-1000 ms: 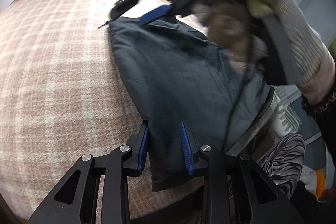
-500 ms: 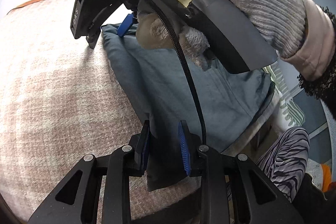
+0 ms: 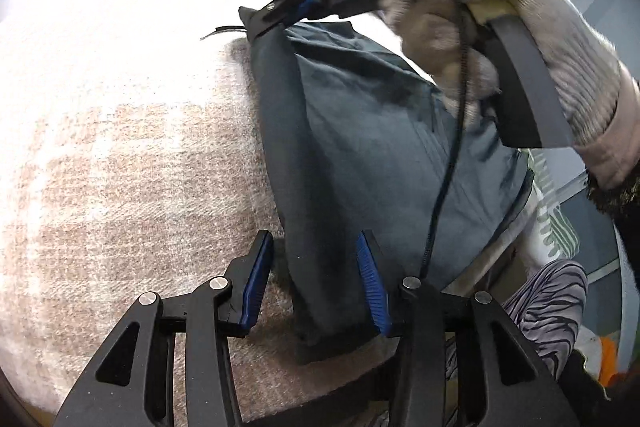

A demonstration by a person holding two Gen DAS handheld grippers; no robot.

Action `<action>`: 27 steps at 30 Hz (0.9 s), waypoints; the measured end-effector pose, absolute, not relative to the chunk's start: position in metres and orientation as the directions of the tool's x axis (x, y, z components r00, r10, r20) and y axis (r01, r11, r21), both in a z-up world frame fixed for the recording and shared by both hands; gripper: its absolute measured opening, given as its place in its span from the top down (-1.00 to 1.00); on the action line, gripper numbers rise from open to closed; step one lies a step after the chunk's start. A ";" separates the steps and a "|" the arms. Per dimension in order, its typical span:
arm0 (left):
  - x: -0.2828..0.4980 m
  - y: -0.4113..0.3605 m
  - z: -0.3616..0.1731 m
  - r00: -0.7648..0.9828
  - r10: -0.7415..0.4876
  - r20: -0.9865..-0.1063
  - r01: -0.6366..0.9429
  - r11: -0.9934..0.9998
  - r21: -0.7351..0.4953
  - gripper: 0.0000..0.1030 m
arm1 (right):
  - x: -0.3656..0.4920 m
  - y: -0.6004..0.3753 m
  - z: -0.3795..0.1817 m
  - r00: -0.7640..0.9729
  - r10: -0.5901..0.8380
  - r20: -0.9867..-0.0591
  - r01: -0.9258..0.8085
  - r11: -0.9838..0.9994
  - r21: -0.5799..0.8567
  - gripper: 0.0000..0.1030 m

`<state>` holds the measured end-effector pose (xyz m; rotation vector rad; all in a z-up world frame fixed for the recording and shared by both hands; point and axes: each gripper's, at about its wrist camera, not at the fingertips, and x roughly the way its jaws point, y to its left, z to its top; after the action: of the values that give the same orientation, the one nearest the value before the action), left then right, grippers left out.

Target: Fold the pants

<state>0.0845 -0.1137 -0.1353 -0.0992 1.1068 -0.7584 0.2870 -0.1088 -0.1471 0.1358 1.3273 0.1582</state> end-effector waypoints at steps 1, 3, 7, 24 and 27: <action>0.085 -0.113 -0.135 0.227 -0.600 -0.767 0.498 0.748 -0.438 0.21 | 0.285 -0.115 -0.143 0.246 0.205 -0.947 -0.027 0.978 0.205 0.97; 0.085 -0.111 -0.135 0.218 -0.619 -0.755 0.495 0.737 -0.461 0.33 | 0.280 -0.126 -0.135 0.270 0.229 -0.935 -0.012 0.972 0.235 0.97; 0.080 -0.118 -0.127 0.231 -0.632 -0.739 0.546 0.713 -0.440 0.75 | 0.271 -0.143 -0.119 0.315 0.270 -0.910 0.008 0.958 0.287 0.97; 0.059 -0.186 -0.077 0.191 -0.748 -0.636 0.680 0.568 -0.464 0.87 | 0.205 -0.251 -0.069 0.492 0.327 -0.807 0.099 0.900 0.425 0.98; 0.055 -0.210 -0.075 0.151 -0.770 -0.620 0.687 0.533 -0.494 0.87 | 0.192 -0.278 -0.062 0.511 0.316 -0.799 0.124 0.893 0.432 0.98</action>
<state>0.0554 -0.2096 -0.0748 -0.1026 0.9582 -1.0482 0.1921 -0.2777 -0.0617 0.4732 1.0378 0.1211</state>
